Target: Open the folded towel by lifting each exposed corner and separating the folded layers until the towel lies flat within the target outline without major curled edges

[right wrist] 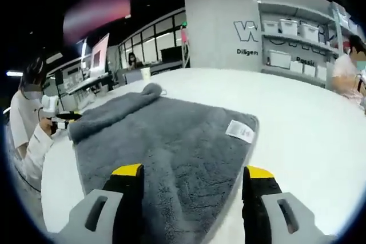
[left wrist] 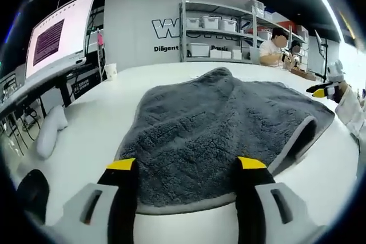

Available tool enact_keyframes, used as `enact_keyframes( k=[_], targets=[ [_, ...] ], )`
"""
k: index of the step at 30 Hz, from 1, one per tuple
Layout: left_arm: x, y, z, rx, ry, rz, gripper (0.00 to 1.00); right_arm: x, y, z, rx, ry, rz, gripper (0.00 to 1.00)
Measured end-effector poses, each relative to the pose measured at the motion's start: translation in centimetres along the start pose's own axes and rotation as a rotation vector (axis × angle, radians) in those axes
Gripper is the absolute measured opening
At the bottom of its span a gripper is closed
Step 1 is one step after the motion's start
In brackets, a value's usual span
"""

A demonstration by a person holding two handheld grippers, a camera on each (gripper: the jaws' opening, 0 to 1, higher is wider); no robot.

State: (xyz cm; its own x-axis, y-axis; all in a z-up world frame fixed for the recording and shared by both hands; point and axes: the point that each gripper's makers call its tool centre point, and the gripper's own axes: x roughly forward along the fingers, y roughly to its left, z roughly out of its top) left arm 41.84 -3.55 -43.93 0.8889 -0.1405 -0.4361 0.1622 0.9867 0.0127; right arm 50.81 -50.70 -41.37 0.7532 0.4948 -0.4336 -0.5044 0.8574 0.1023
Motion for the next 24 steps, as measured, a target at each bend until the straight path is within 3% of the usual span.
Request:
enact_keyframes(
  k=[4, 10, 18, 24],
  targets=[
    [0.0, 0.0, 0.0, -0.003, -0.014, 0.002, 0.67, -0.4, -1.4, 0.4, 0.094, -0.046, -0.037, 0.47],
    [0.0, 0.1, 0.0, -0.007, -0.017, 0.002, 0.67, -1.0, -2.8, 0.4, 0.120, -0.068, -0.080, 0.24],
    [0.0, 0.2, 0.0, -0.007, -0.017, 0.003, 0.67, -0.2, -3.3, -1.5, 0.083, 0.029, -0.124, 0.20],
    [0.0, 0.2, 0.0, -0.010, -0.027, 0.003, 0.67, -0.1, -3.8, -2.0, 0.072, 0.051, -0.147, 0.14]
  ],
)
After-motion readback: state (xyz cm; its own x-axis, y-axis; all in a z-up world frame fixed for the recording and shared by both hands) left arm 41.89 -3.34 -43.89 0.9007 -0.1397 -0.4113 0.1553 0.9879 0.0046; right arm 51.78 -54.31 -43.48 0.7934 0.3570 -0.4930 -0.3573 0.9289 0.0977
